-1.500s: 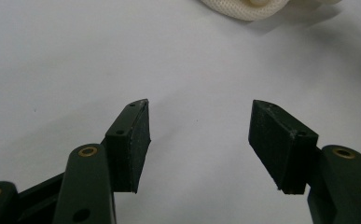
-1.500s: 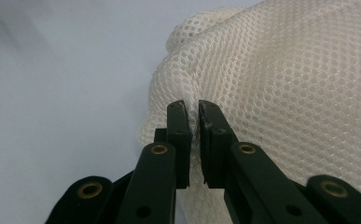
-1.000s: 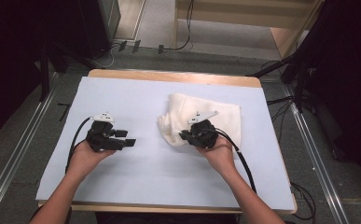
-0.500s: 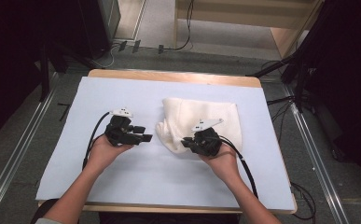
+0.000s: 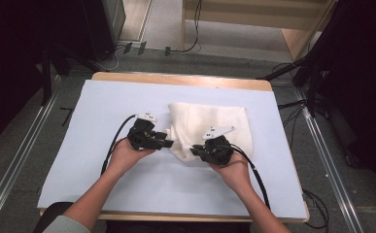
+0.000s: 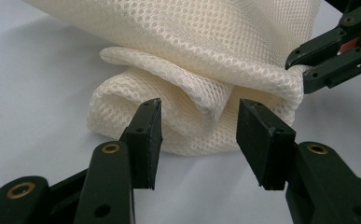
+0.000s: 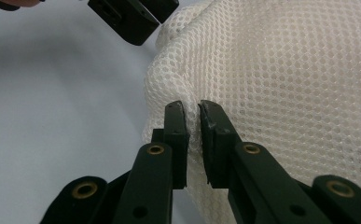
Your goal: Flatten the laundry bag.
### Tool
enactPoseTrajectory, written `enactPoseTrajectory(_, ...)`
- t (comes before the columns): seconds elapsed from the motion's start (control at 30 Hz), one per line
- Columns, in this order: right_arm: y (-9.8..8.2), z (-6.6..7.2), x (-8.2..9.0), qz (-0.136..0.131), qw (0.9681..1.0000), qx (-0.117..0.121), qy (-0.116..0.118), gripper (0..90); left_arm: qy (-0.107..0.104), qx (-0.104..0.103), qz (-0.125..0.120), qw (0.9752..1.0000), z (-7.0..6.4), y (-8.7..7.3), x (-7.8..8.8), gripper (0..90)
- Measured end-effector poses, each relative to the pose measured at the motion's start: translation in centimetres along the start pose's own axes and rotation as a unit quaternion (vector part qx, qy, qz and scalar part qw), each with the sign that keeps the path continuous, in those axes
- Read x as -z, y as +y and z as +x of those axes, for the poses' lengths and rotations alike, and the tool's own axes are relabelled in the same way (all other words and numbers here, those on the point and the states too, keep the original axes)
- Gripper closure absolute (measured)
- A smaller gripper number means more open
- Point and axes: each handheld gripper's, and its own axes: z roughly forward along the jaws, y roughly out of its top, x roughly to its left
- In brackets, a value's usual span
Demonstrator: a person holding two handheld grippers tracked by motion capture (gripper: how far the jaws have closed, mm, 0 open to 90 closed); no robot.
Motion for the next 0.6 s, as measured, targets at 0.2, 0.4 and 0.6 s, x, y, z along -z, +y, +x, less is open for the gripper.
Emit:
enactPoseTrajectory(0.2,-0.2,0.1,0.2,-0.001,1.0000,-0.003,-0.002,82.9,-0.001,-0.005,0.003,1.0000,-0.1,0.3,-0.6,54.9)
enactPoseTrajectory(0.4,-0.2,0.2,0.3,-0.002,1.0000,0.000,-0.006,82.8,-0.011,0.001,0.000,0.9999,-0.1,0.4,-1.5,63.2)
enactPoseTrajectory(0.6,-0.3,0.0,0.3,-0.004,1.0000,-0.003,-0.004,82.8,-0.032,0.014,-0.004,0.9994,0.3,0.4,-1.8,80.6)
